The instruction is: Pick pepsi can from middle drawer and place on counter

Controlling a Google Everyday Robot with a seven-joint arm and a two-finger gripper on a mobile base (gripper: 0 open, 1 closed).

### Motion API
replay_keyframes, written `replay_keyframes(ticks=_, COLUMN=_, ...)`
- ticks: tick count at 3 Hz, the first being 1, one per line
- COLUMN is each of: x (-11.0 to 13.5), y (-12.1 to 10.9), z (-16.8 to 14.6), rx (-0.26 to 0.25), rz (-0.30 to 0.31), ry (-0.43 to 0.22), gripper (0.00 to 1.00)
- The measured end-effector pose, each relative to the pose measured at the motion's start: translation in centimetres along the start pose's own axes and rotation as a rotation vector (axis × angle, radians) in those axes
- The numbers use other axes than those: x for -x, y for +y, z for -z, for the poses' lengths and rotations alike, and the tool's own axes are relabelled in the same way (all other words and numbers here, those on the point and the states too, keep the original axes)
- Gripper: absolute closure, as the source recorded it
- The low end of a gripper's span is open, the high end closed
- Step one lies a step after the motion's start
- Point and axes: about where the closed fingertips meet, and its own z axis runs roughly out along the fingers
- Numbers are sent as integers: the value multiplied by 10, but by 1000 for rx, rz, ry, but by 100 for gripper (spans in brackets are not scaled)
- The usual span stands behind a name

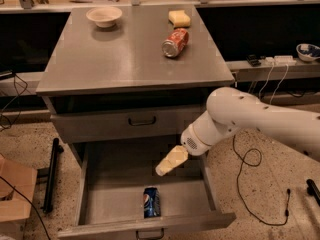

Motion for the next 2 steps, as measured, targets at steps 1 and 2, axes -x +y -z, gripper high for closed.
replay_keyframes(ticks=1, x=-8, y=-13, z=-63, rx=95, rz=-148, ry=9, gripper=0)
replay_keyframes(ticks=2, x=-24, y=-24, z=-123, rx=166, rz=-333, ry=32, gripper=0)
